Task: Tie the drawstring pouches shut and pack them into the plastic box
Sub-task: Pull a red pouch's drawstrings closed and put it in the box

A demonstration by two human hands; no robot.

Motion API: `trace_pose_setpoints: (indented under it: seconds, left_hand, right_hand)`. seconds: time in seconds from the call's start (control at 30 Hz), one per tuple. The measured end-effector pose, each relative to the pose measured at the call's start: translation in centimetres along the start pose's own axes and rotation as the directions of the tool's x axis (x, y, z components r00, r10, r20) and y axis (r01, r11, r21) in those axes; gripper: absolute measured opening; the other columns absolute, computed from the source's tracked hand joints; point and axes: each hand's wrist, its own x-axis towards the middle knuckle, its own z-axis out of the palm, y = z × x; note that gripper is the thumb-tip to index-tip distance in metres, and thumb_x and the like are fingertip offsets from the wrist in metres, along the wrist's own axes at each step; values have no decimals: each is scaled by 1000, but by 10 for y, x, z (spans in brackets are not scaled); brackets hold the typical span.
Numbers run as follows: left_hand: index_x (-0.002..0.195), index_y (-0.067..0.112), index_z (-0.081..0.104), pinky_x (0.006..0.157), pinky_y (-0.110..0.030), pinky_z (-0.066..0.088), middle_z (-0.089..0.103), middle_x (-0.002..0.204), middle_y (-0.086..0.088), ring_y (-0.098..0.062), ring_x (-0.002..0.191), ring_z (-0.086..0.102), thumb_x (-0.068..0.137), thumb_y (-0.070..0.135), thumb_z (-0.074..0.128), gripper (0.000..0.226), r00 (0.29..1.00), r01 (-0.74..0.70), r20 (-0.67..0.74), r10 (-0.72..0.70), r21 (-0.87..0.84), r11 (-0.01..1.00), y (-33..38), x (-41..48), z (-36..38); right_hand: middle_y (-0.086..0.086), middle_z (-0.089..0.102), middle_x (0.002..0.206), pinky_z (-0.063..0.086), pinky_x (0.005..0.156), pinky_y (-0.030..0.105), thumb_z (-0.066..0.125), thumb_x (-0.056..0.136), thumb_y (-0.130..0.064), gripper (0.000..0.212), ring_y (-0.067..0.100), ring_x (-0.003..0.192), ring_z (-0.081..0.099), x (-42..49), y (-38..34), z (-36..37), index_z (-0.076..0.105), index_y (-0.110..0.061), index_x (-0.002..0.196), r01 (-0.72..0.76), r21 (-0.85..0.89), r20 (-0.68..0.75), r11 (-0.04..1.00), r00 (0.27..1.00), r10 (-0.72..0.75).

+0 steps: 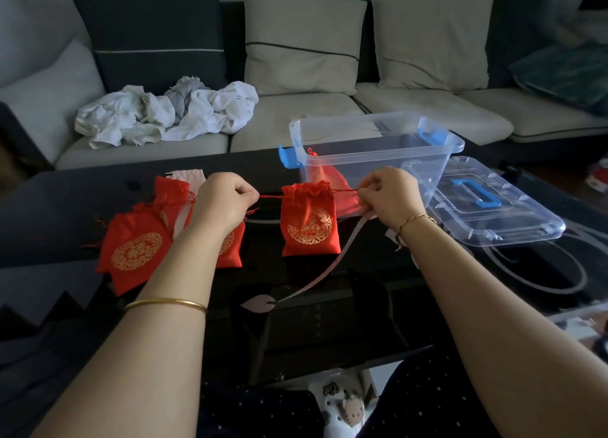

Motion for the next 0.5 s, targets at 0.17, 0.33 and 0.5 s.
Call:
trace_pose_setpoints:
  seconds: [0.17,0.33,0.5]
  left_hand:
    - [80,1,68,54,-27,35,60,66,-2,-13,58,50,91,24,59,27,996,36,-79,-32,47,998,-5,0,-2]
    - [70,13,64,64,-30,47,53,68,4,-13,63,50,96,27,49,33,970,242,20,-243,-202,949,-4,6,-2]
    - [60,19,49,41,-15,29,38,42,8,-4,30,27,94,20,42,35,683,649,482,-549,-746,152,1,8,-12]
  right_hand:
    - [10,65,63,57,56,30,56,91,-10,23,20,53,65,1,-4,-4,58,-8,68,-3,17,4,1000,1000,3]
    - [0,52,58,39,39,17,48,96,-26,33,10,46,44,1,-4,-2,54,-12,66,-213,302,112,929,976,187]
    - [-5,35,37,22,31,11,41,98,-23,39,6,27,28,7,3,-5,39,-18,60,-631,749,511,199,743,433]
